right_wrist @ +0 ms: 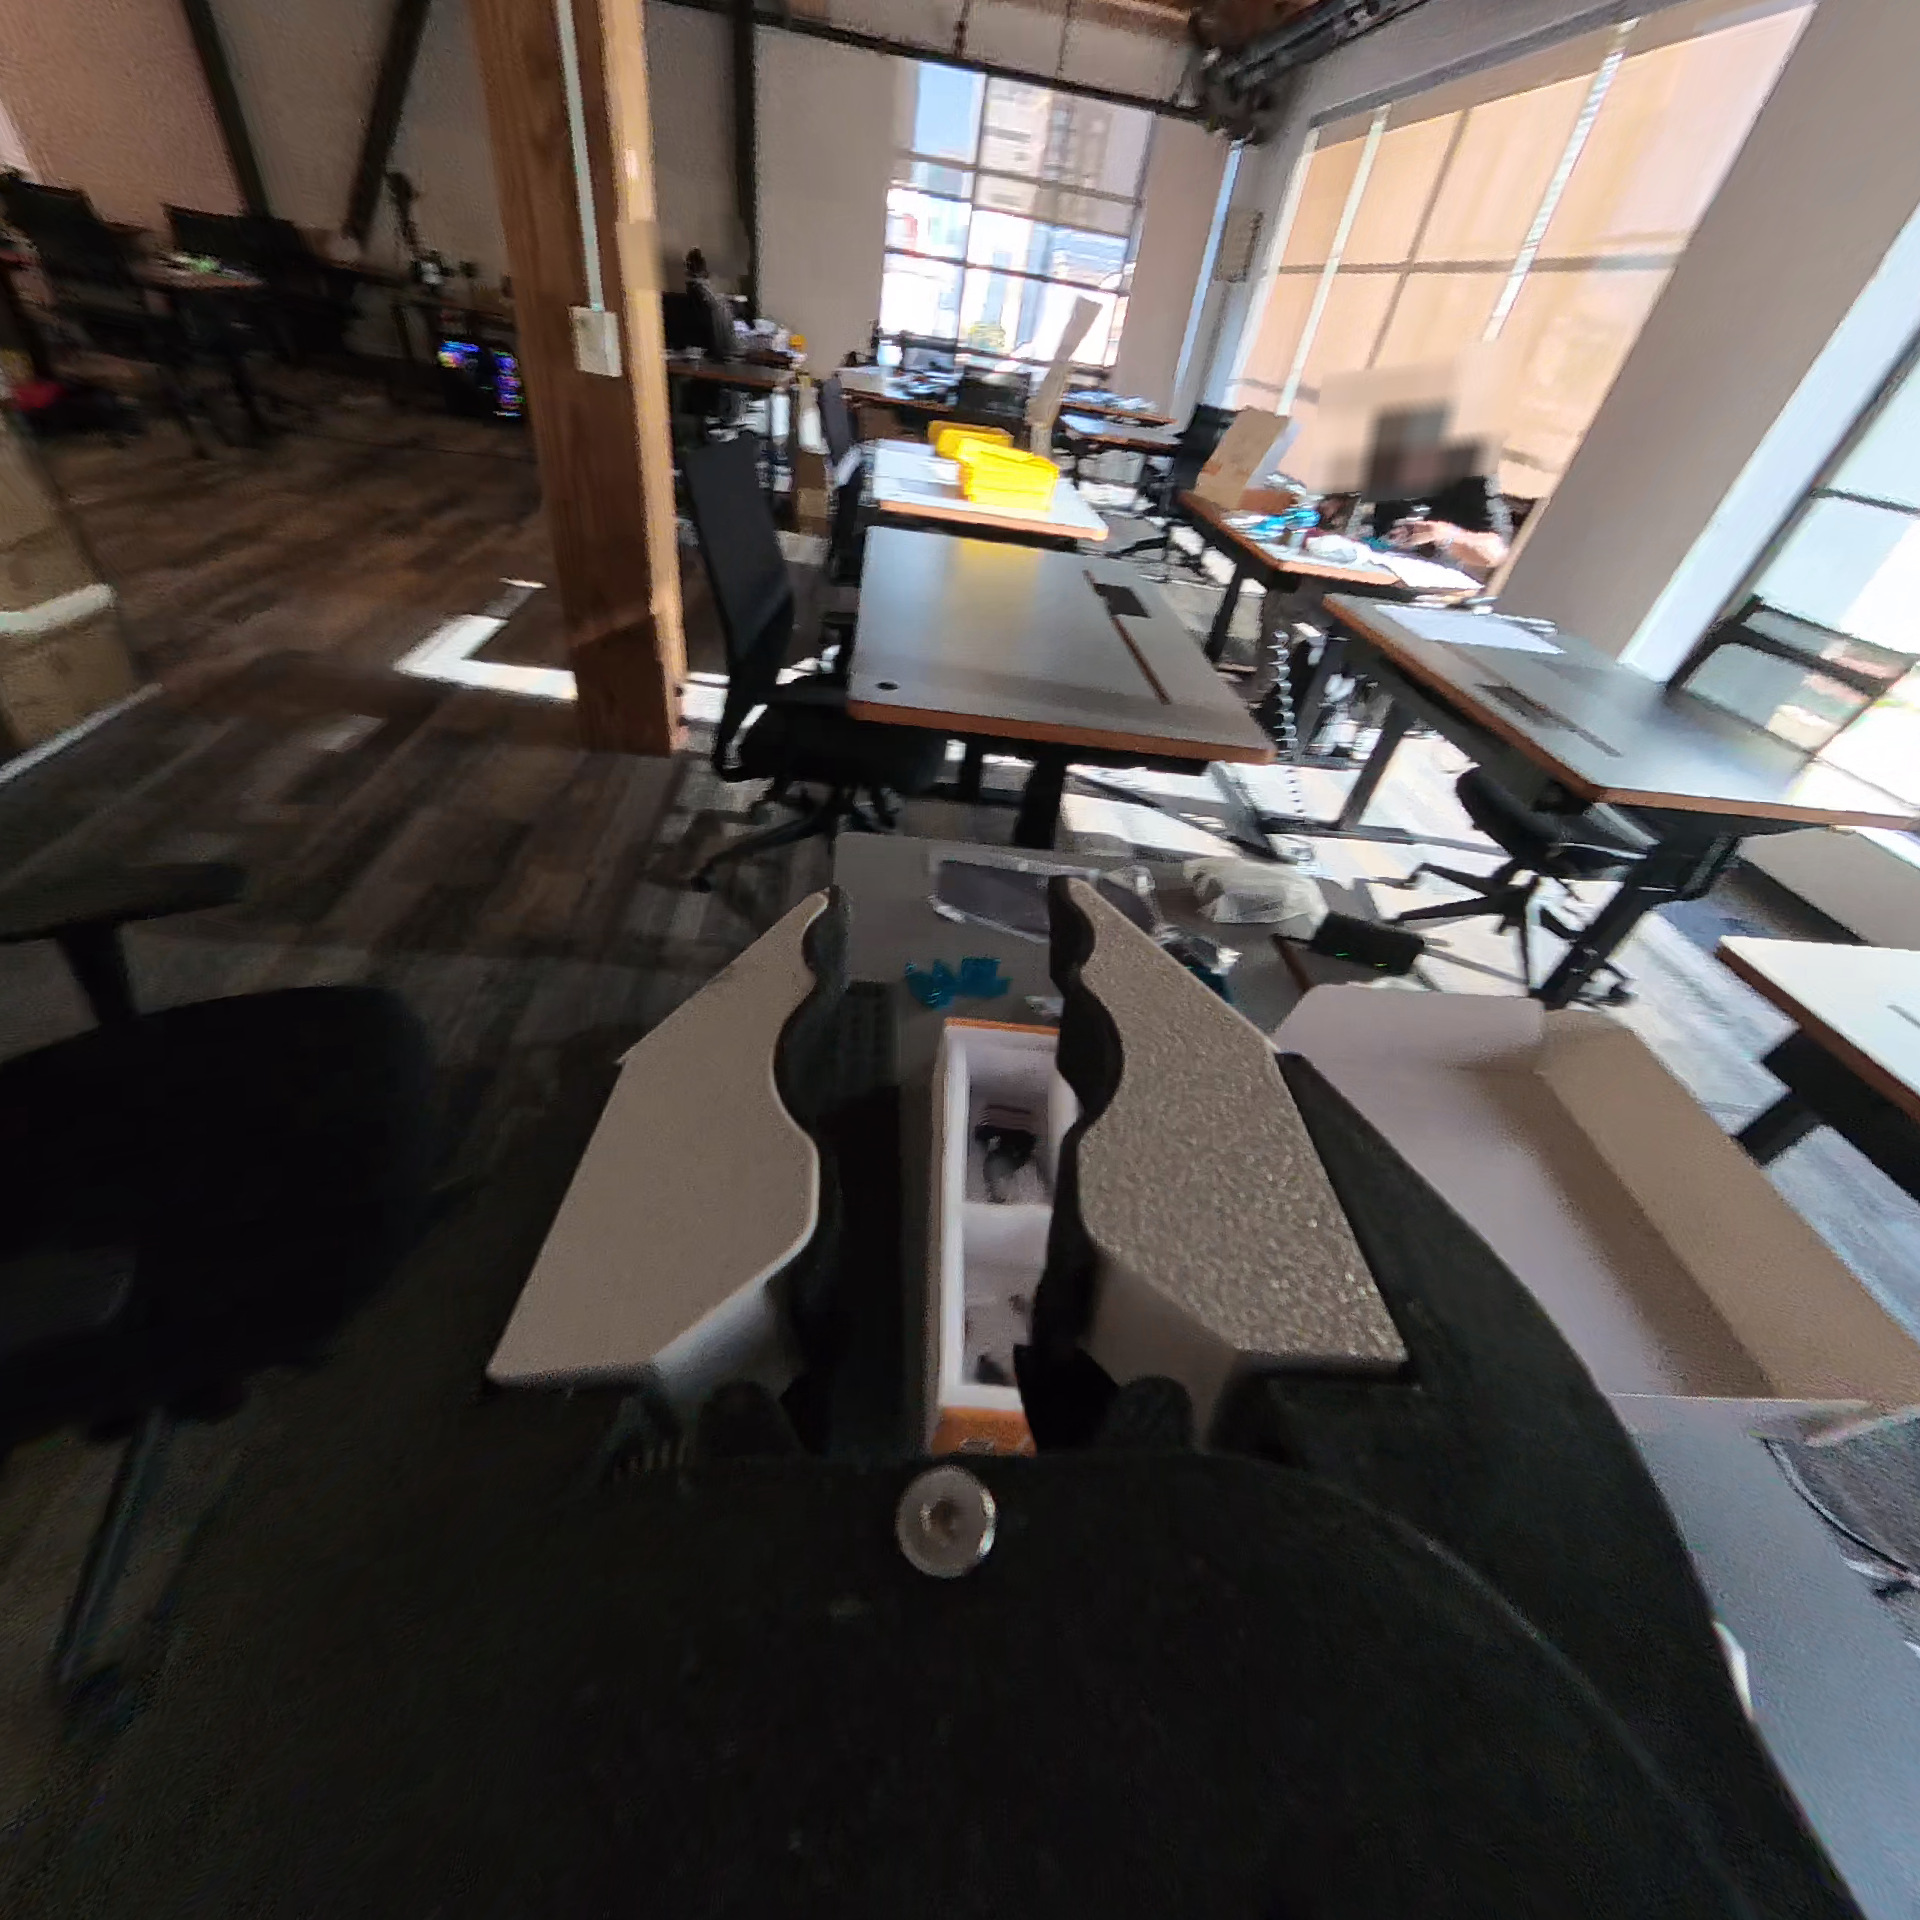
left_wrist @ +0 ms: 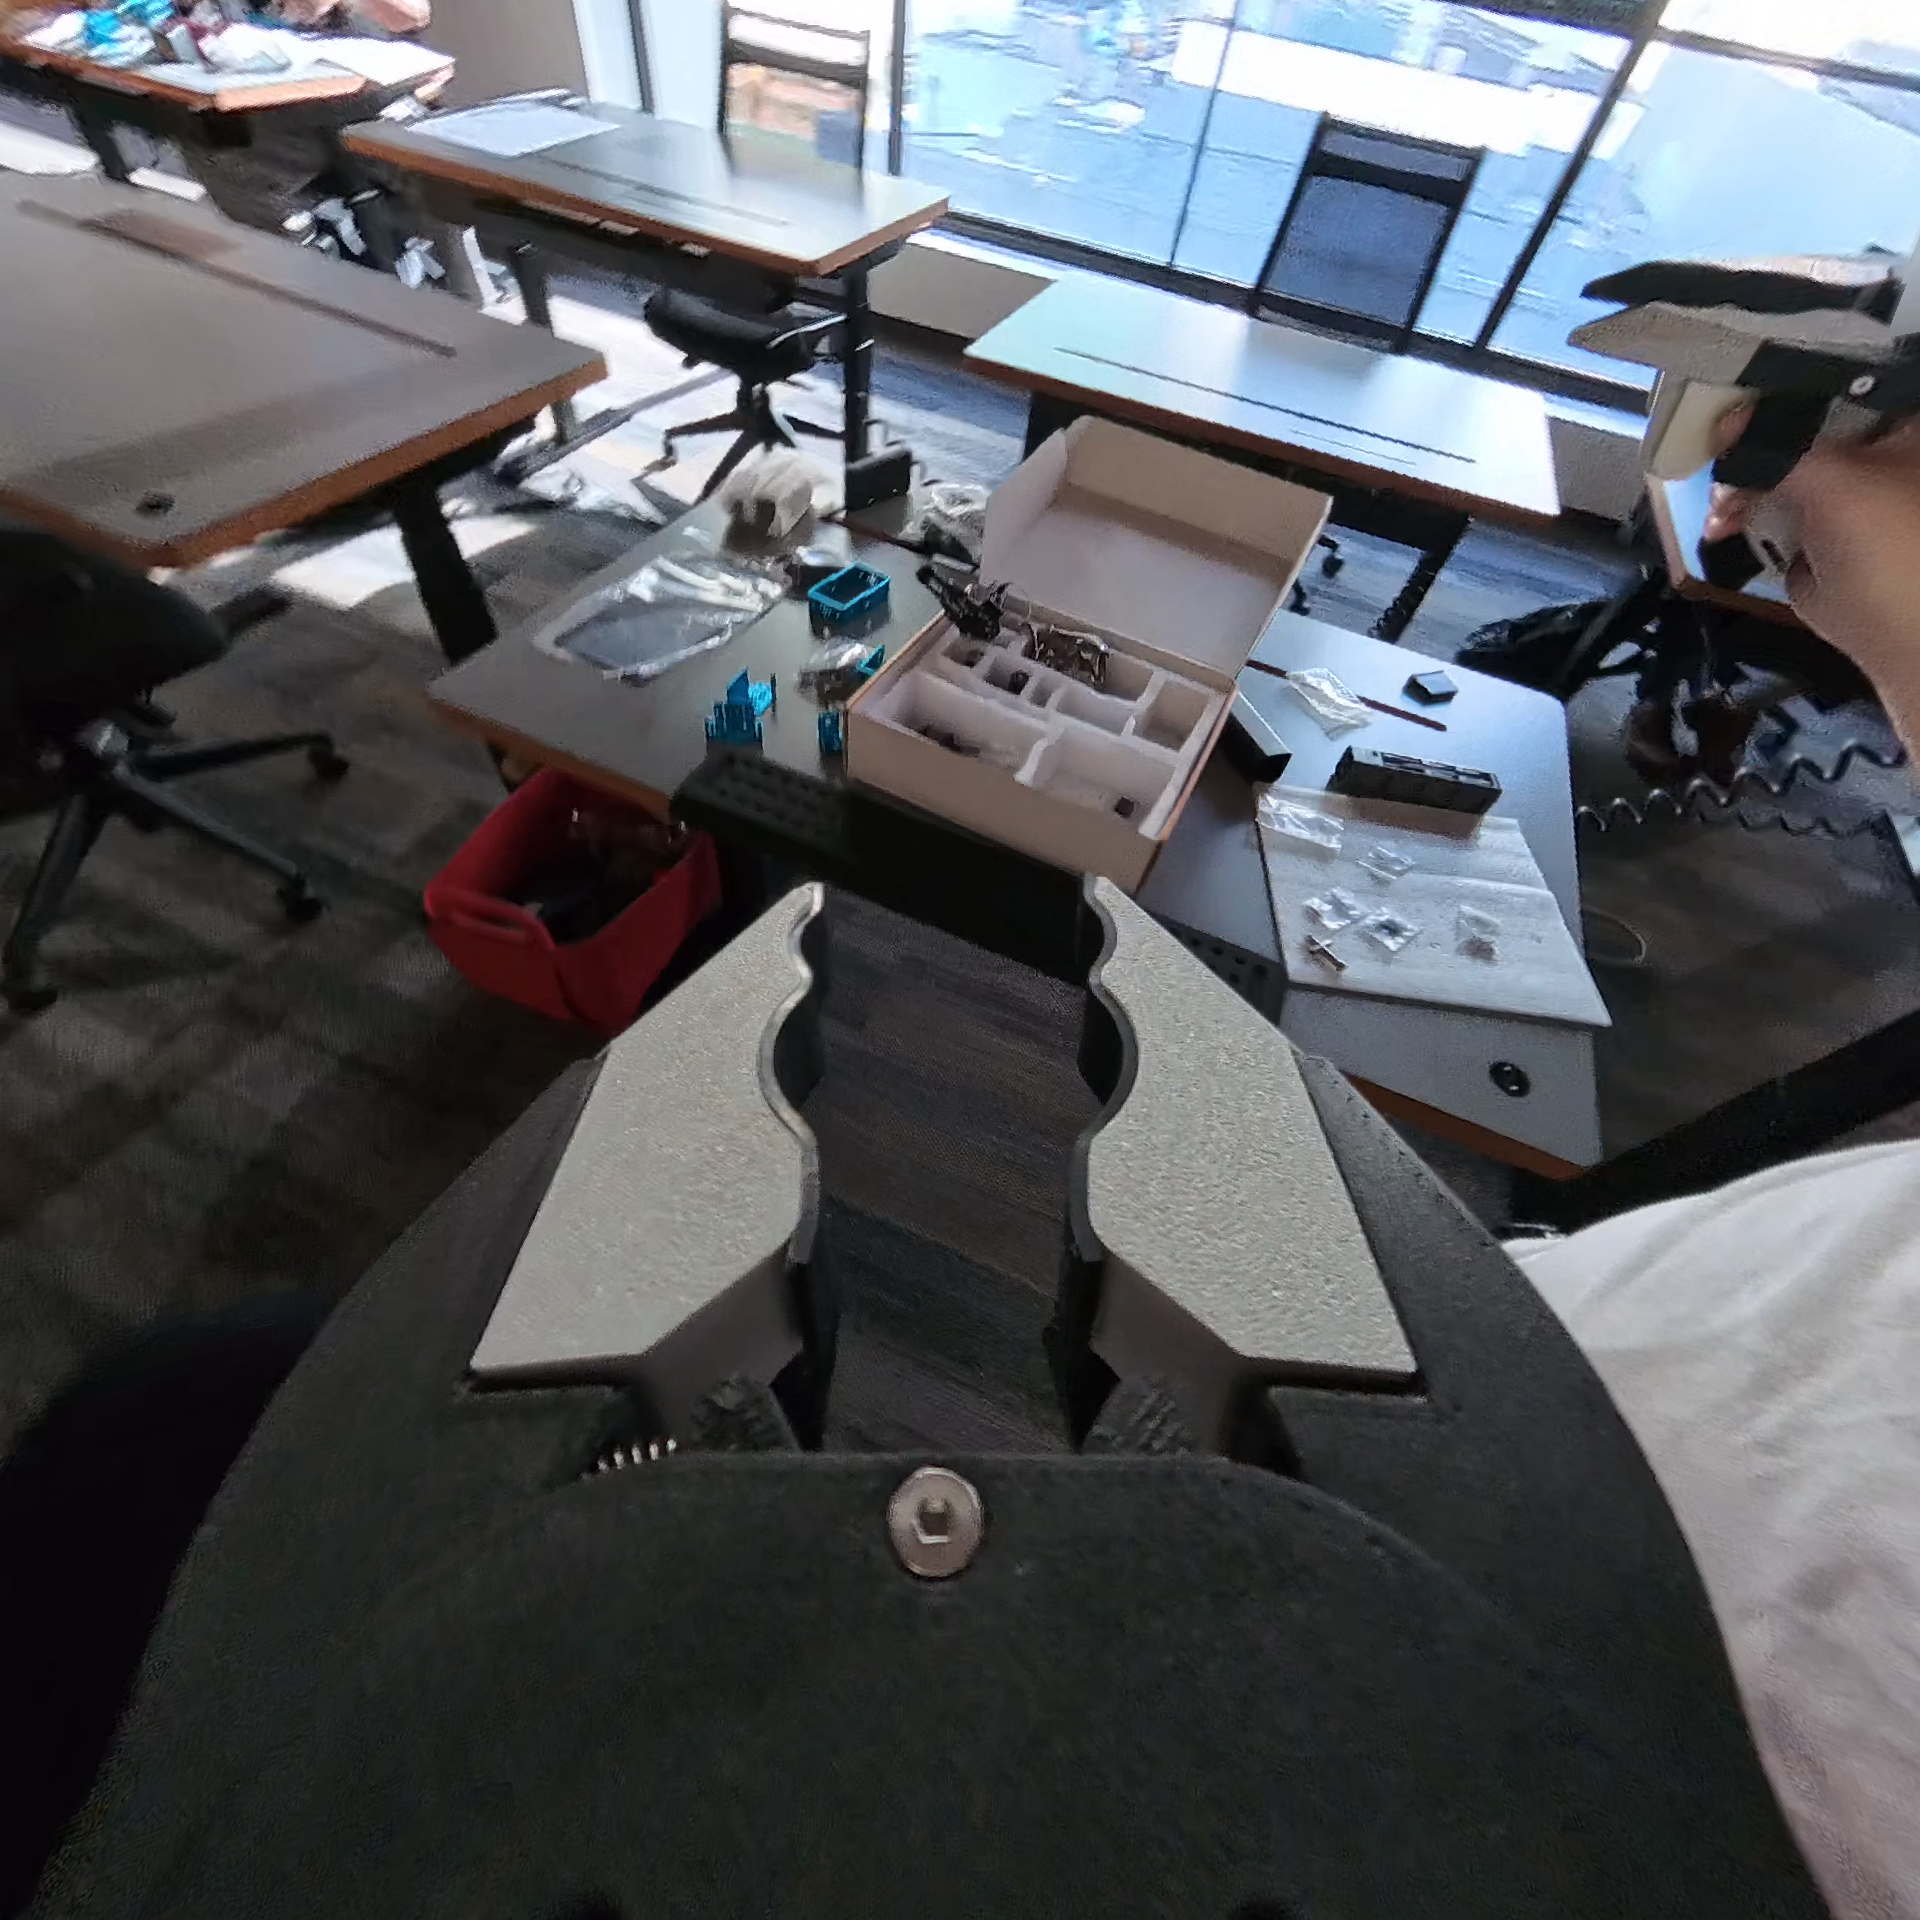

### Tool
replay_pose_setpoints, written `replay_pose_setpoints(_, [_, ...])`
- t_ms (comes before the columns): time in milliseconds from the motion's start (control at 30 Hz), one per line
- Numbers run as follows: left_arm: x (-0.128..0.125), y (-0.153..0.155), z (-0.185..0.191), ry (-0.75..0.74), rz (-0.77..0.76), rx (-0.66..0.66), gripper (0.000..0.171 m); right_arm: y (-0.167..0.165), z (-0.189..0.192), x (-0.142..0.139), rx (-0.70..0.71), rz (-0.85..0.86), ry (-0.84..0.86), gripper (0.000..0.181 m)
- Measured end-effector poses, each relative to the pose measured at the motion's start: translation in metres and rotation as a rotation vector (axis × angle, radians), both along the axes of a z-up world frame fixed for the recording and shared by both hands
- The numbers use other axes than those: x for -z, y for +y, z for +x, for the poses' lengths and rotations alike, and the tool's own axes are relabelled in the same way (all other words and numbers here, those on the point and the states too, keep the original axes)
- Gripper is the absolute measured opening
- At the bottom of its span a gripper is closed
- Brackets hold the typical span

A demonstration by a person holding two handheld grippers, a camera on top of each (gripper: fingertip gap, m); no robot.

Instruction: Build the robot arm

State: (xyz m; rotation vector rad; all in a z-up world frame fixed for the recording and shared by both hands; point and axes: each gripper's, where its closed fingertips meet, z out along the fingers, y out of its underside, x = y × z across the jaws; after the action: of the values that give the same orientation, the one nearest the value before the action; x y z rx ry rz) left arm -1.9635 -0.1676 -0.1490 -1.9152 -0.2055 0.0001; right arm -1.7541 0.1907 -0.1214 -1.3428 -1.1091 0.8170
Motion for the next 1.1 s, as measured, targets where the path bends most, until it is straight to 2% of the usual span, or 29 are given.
replay_pose_setpoints(100, [-0.006, 0.057, -0.052, 0.042, 0.024, 0.129, 0.043, 0.032, -0.014, -0.013, 0.133, 0.053, -0.009, 0.037])
replay_pose_setpoints(200, [0.008, 0.121, -0.098, 0.069, 0.051, 0.249, 0.042, 0.068, -0.017, -0.025, 0.254, 0.124, -0.008, 0.038])
replay_pose_setpoints(300, [0.043, 0.192, -0.141, 0.055, 0.037, 0.359, 0.039, 0.108, -0.022, -0.038, 0.343, 0.188, 0.006, 0.039])
replay_pose_setpoints(400, [0.080, 0.261, -0.179, -0.021, 0.000, 0.435, 0.036, 0.150, -0.029, -0.041, 0.436, 0.162, -0.013, 0.040])
replay_pose_setpoints(500, [0.115, 0.323, -0.198, -0.078, -0.038, 0.587, 0.030, 0.173, -0.044, -0.045, 0.482, 0.176, -0.035, 0.040])
replay_pose_setpoints(567, [0.154, 0.364, -0.208, -0.061, -0.143, 0.692, 0.029, 0.181, -0.053, -0.036, 0.517, 0.151, -0.109, 0.039])
replay_pose_setpoints(667, [0.218, 0.424, -0.218, 0.001, -0.307, 0.862, 0.025, 0.184, -0.066, -0.009, 0.563, 0.102, -0.187, 0.039])
replay_pose_setpoints(800, [0.288, 0.502, -0.223, 0.028, -0.400, 1.082, 0.015, 0.175, -0.089, 0.035, 0.707, -0.017, -0.215, 0.039])
replay_pose_setpoints(867, [0.311, 0.540, -0.226, 0.045, -0.410, 1.179, 0.017, 0.162, -0.105, 0.051, 0.798, -0.042, -0.228, 0.038])
replay_pose_setpoints(1000, [0.344, 0.600, -0.229, 0.134, -0.406, 1.399, 0.023, 0.131, -0.127, 0.089, 1.083, -0.166, -0.252, 0.038])
replay_pose_setpoints(1100, [0.358, 0.633, -0.222, 0.189, -0.409, 1.540, 0.027, 0.108, -0.161, 0.106, 1.152, -0.313, -0.205, 0.038])
